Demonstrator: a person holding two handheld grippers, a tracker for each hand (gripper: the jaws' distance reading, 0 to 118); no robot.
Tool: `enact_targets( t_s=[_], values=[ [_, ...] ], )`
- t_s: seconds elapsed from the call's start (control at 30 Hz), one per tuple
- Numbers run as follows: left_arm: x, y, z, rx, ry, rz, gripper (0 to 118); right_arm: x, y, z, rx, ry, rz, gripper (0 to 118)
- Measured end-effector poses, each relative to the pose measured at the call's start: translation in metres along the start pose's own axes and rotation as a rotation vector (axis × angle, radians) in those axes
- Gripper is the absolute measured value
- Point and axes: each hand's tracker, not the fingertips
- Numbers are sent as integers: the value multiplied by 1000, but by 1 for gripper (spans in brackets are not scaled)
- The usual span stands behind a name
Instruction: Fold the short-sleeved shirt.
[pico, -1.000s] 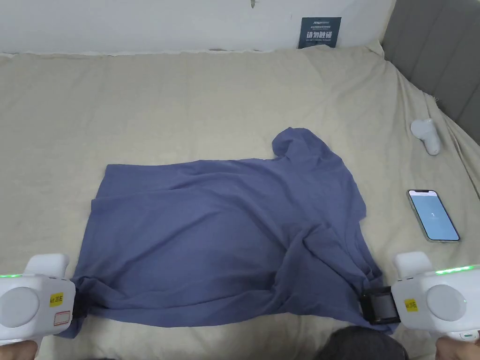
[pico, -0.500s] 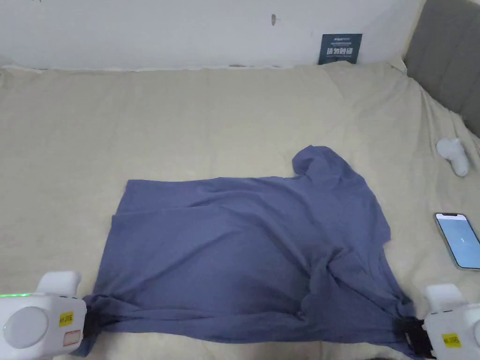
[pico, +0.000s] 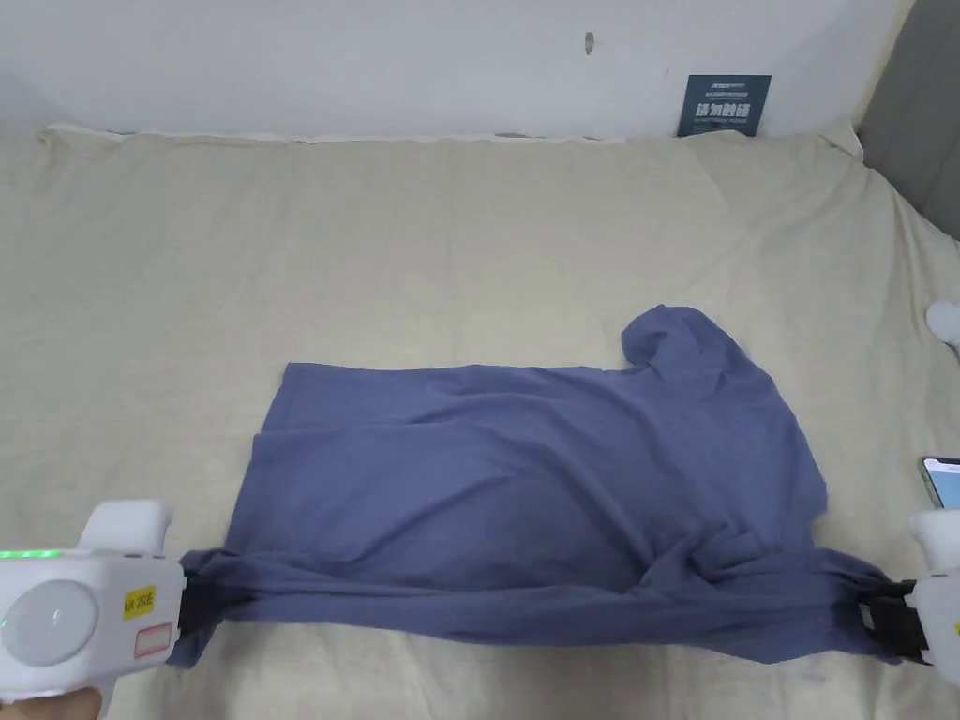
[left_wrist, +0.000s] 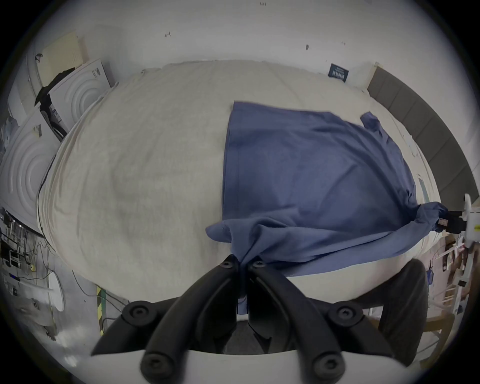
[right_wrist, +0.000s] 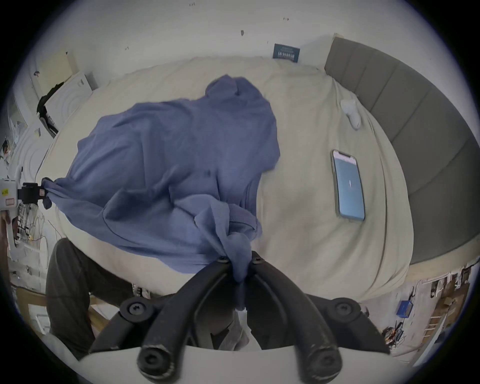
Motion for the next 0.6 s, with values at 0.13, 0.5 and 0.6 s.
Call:
enact_targets(
  t_s=[0.13,0.5,0.6],
  values=[
    [6,38,-6,45,12,7,5,-7,41,-9,32,-13,4,6],
    [16,117,-84,5,41,61,5,-11,126,-90,-49,-77,-43,6],
    [15,127,-103,-22,18,111,5,-14,132,-100,-87,-103,-61,15]
  ],
)
